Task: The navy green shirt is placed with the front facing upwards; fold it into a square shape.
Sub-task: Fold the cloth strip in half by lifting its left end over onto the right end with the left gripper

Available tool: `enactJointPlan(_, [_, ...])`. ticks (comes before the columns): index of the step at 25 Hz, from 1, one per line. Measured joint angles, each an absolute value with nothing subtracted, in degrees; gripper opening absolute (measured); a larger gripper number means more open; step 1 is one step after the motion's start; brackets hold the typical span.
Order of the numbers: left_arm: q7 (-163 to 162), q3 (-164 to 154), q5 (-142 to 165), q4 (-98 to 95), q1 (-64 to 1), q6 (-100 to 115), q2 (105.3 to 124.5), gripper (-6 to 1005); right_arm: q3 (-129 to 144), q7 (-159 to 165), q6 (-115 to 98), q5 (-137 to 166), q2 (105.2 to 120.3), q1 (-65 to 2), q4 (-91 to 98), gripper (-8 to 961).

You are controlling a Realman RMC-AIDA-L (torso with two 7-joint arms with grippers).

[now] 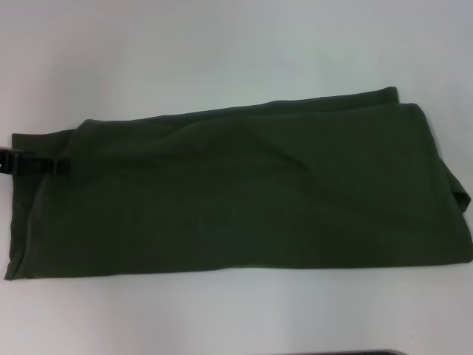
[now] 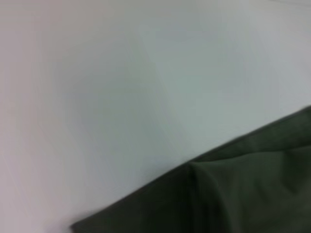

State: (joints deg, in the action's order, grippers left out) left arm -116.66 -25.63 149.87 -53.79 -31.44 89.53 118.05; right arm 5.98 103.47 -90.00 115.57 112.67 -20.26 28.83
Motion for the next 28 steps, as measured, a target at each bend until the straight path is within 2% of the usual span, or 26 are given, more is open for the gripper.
enactJointPlan(28, [-118.6,-24.9,154.8,-55.3,-30.7,88.6,117.68,849,6.0,103.5,-90.0,115.6,112.49,-19.8,28.8,933])
